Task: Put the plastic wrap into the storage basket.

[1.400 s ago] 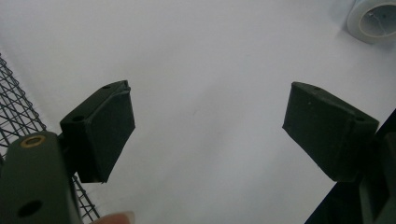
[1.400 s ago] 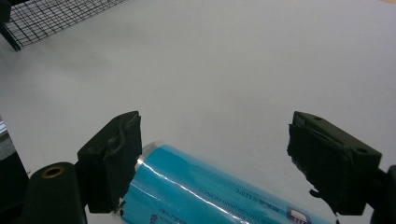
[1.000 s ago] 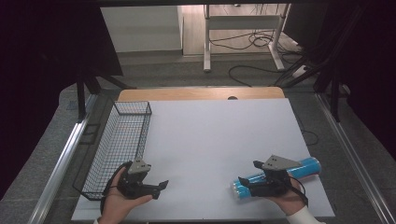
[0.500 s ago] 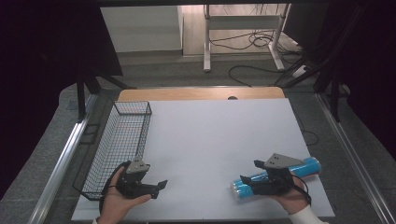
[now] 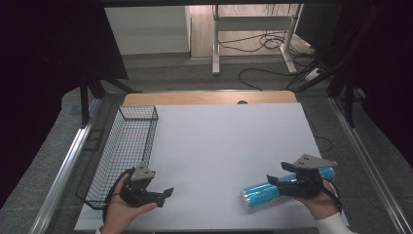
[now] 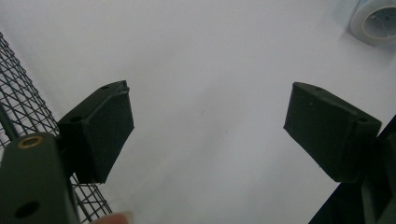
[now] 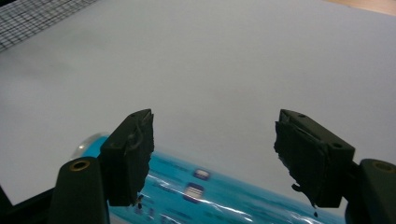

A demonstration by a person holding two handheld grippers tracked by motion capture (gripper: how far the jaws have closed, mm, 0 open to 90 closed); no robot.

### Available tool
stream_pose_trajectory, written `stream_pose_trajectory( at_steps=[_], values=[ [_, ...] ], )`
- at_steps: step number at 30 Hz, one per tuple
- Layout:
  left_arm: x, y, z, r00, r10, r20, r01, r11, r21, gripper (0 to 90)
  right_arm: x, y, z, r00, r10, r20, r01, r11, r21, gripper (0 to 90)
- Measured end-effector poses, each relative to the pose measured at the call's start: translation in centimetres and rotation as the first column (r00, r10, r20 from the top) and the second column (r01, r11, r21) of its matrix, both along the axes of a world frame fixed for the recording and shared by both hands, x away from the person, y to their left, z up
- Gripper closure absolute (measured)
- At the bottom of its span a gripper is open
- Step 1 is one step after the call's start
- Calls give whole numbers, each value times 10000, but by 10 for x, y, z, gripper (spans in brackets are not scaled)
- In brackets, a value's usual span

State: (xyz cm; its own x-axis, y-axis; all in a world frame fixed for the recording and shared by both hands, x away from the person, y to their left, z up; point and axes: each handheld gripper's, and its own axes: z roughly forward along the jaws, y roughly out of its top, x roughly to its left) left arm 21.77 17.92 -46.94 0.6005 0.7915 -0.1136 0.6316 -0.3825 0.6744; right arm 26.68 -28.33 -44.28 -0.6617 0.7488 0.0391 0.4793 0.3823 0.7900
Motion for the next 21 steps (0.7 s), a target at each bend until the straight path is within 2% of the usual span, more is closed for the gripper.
stream_pose_trajectory(
  at_steps=[6, 8, 13, 16, 17, 19, 20, 21],
  values=[
    [0, 0, 0, 10000, -14, -6, 14, 10000, 17, 150, 4, -25, 5, 9971, -761, -94, 761, 9971, 18, 318],
    [0, 0, 0, 10000, -23, -4, 23, 10000, 27, 149, 6, -39, 8, 9930, -1169, -144, 1170, 9931, 59, 335],
    [0, 0, 0, 10000, -4, -18, 5, 10000, 66, 148, 7, -53, 10, 9869, -1605, -155, 1605, 9870, 17, 357],
    [0, 2, 0, 10000, 13, -12, -13, 10000, 82, 147, 8, -68, 12, 9767, -2136, -217, 2134, 9769, -136, 385],
    [0, 2, 0, 10000, 13, -12, -13, 10000, 82, 147, 8, -68, 12, 9767, -2136, -217, 2134, 9769, -136, 385],
    [0, 2, 0, 10000, 7, -13, -7, 10000, 80, 147, 9, -77, 12, 9713, -2366, -265, 2360, 9715, -228, 399],
    [0, 2, 0, 10000, -18, -21, 18, 9999, 107, 147, 9, -85, 12, 9640, -2631, -398, 2621, 9647, -271, 417],
    [0, 2, 0, 10000, -27, -23, 28, 9999, 110, 146, 10, -89, 11, 9603, -2755, -426, 2745, 9611, -298, 426]
  ],
)
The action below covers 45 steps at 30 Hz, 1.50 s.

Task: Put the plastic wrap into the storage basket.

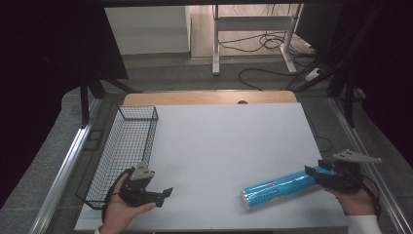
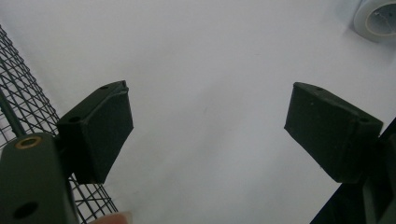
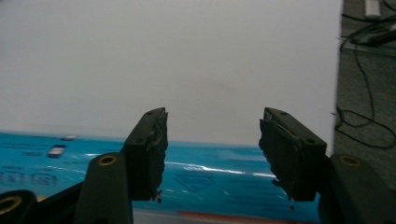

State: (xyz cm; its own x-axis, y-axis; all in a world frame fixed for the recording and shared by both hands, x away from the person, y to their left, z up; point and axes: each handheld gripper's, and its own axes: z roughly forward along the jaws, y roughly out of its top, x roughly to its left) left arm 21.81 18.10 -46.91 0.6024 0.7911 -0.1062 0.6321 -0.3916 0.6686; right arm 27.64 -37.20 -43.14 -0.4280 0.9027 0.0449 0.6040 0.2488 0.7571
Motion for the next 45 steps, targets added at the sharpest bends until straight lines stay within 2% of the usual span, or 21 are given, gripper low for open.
stream_pose_trajectory(
  at_steps=[3, 5, 6, 10, 11, 17, 19, 21, 23, 25, 27, 30, 32, 35, 40, 45],
  values=[
    [0, 0, -1, 10000, -14, -33, 14, 10000, 33, 146, 1, -10, 0, 9995, -308, -61, 308, 9995, -104, 455],
    [1, -1, -1, 10000, -20, -63, 20, 10000, 42, 145, 3, -25, -1, 9959, -892, -118, 887, 9954, -364, 508],
    [1, -1, -1, 10000, -27, -69, 27, 10000, 54, 145, 3, -25, -1, 9959, -892, -118, 887, 9954, -364, 508],
    [1, -1, -1, 10000, -54, -72, 55, 10000, 74, 145, 10, -51, -4, 9840, -1754, -297, 1730, 9824, -702, 615],
    [1, -1, -1, 10000, -54, -72, 55, 10000, 74, 145, 10, -51, -4, 9840, -1754, -297, 1730, 9824, -702, 615],
    [1, -1, -1, 9999, -65, -90, 66, 9999, 96, 144, 20, -71, -18, 9668, -2446, -745, 2327, 9624, -1404, 819],
    [1, -2, -1, 9999, -77, -88, 78, 9999, 108, 145, 25, -77, -26, 9639, -2500, -915, 2365, 9620, -1363, 877],
    [1, -2, -1, 9999, -86, -86, 87, 9999, 122, 144, 30, -81, -33, 9603, -2583, -1051, 2430, 9600, -1389, 896],
    [1, -2, -1, 9999, -86, -86, 87, 9999, 132, 145, 33, -84, -39, 9599, -2505, -1257, 2334, 9628, -1363, 898],
    [1, -2, -1, 9999, -80, -87, 82, 9999, 140, 144, 35, -84, -43, 9621, -2258, -1530, 2092, 9708, -1171, 898],
    [1, -2, -1, 9999, -53, -86, 54, 9999, 141, 144, 36, -81, -47, 9650, -1984, -1717, 1770, 9753, -1320, 899],
    [1, -1, -1, 9999, -70, -98, 71, 9998, 175, 145, 36, -78, -47, 9673, -1762, -1824, 1539, 9795, -1299, 899],
    [1, -1, -2, 9999, -69, -97, 70, 9998, 185, 144, 36, -75, -47, 9718, -1443, -1863, 1234, 9852, -1193, 900],
    [2, -1, -2, 10000, -46, -83, 48, 9998, 203, 144, 35, -69, -45, 9726, -1539, -1740, 1251, 9781, -1662, 900],
    [2, -1, -2, 10000, -32, -69, 33, 9997, 225, 144, 33, -67, -46, 9712, -1560, -1800, 1255, 9774, -1700, 900],
    [2, -3, -2, 9999, -62, -80, 64, 9997, 252, 143, 32, -51, -44, 9737, -1160, -1960, 792, 9793, -1861, 900]
  ],
)
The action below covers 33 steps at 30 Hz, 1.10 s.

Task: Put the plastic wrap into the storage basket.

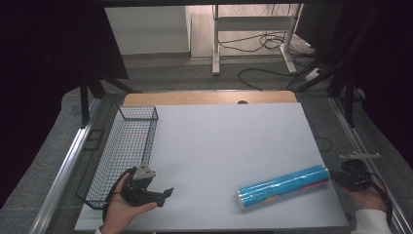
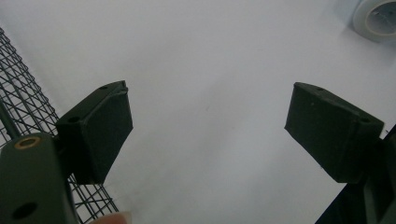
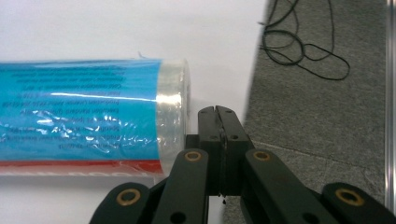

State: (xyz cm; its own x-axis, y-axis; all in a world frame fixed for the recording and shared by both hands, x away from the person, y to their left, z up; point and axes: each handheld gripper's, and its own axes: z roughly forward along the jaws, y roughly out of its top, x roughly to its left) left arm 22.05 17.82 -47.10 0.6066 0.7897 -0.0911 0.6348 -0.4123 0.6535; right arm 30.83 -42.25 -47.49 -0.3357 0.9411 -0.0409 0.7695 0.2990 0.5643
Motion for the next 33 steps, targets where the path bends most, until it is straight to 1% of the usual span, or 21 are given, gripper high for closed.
stream_pose_trajectory(
  at_steps=[1, 2, 5, 9, 13, 16, 21, 26, 28, 29, 32, 33],
  values=[
    [0, 0, 0, 10000, -8, 7, 8, 10000, 3, 143, 0, 6, 1, 9999, 98, -39, -98, 10000, -5, 900],
    [0, 0, 0, 10000, -16, 16, 16, 10000, 5, 143, 0, 6, 1, 9999, 98, -39, -98, 10000, -5, 900],
    [0, 1, 1, 10000, 5, 29, -5, 10000, -13, 142, 0, 19, 1, 9988, 478, -95, -478, 9989, 26, 900],
    [0, 3, 1, 10000, 36, 38, -36, 10000, -20, 143, 2, 31, 0, 9960, 881, 125, -882, 9961, 60, 900],
    [0, 3, 0, 10000, 43, 26, -43, 10000, -11, 143, 2, 37, -1, 9934, 1104, 301, -1106, 9939, 42, 900],
    [1, 2, -1, 10000, 25, 6, -25, 10000, 19, 143, 1, 41, -2, 9909, 1311, 316, -1315, 9913, 87, 900],
    [0, 2, 0, 10000, 12, 18, -12, 10000, 29, 142, 1, 54, -2, 9859, 1640, 321, -1643, 9864, 54, 900],
    [1, 2, 0, 10000, 14, 21, -14, 10000, 30, 142, -1, 73, -4, 9751, 2202, 255, -2208, 9751, 224, 900],
    [1, 2, 0, 10000, 2, 18, -2, 10000, 32, 143, -2, 83, -4, 9683, 2489, 207, -2493, 9682, 208, 900],
    [1, 2, 0, 10000, -12, 17, 12, 10000, 31, 142, -2, 86, -4, 9673, 2528, 211, -2532, 9672, 189, 900],
    [1, 2, 0, 10000, -30, 21, 30, 10000, 2, 143, -3, 99, -5, 9594, 2812, 205, -2816, 9592, 234, 900],
    [1, 2, 0, 10000, -26, 24, 26, 10000, -18, 142, -4, 104, -5, 9552, 2954, 193, -2958, 9549, 253, 900]
  ],
)
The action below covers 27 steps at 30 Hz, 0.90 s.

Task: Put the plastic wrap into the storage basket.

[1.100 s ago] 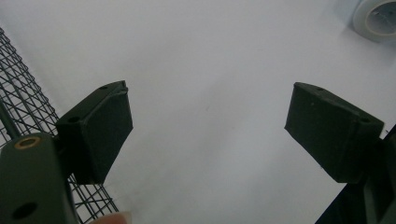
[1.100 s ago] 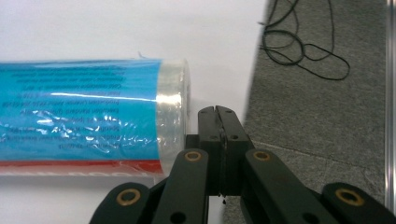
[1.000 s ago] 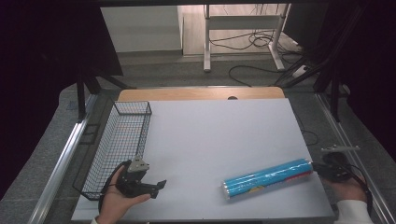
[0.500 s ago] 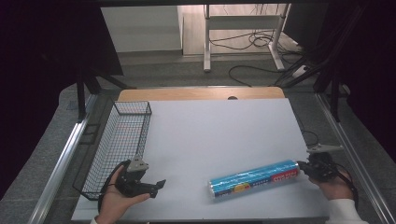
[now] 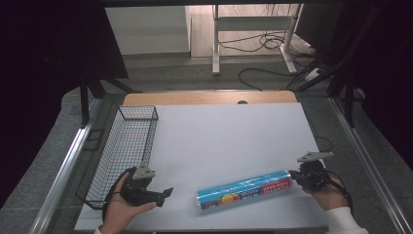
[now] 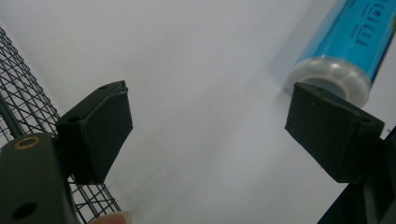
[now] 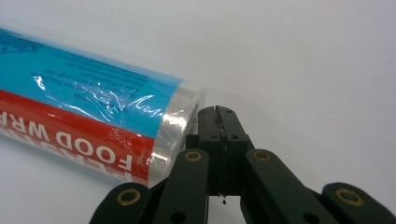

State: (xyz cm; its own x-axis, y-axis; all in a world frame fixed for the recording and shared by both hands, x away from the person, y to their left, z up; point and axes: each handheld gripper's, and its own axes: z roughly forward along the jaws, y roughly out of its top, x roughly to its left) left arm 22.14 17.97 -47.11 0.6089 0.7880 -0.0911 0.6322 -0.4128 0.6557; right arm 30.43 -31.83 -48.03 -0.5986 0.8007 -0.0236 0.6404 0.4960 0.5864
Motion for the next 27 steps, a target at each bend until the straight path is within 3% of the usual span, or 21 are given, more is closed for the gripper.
stream_pose_trajectory(
  at_steps=[4, 10, 17, 19, 20, 27],
  values=[
    [0, 1, 0, 10000, -28, 11, 28, 10000, -15, 142, -2, 13, -1, 9995, 322, -18, -322, 9994, 91, 900],
    [2, -2, 2, 9999, -132, 26, 133, 9998, -117, 142, -1, 16, -2, 9991, 407, -103, -404, 9988, 281, 900],
    [8, -22, 9, 9969, -778, 104, 780, 9968, -166, 142, 0, 15, -3, 9993, 342, -176, -333, 9982, 491, 899],
    [14, -37, 14, 9909, -1340, 96, 1342, 9907, -232, 144, 0, 14, -4, 9992, 354, -181, -343, 9979, 554, 899],
    [14, -37, 14, 9909, -1340, 96, 1342, 9907, -232, 145, 0, 14, -4, 9992, 354, -181, -343, 9979, 554, 899],
    [33, -79, 22, 9674, -2532, 25, 2532, 9674, -59, 145, 1, 10, -5, 9995, 171, -247, -154, 9977, 665, 899]
  ],
)
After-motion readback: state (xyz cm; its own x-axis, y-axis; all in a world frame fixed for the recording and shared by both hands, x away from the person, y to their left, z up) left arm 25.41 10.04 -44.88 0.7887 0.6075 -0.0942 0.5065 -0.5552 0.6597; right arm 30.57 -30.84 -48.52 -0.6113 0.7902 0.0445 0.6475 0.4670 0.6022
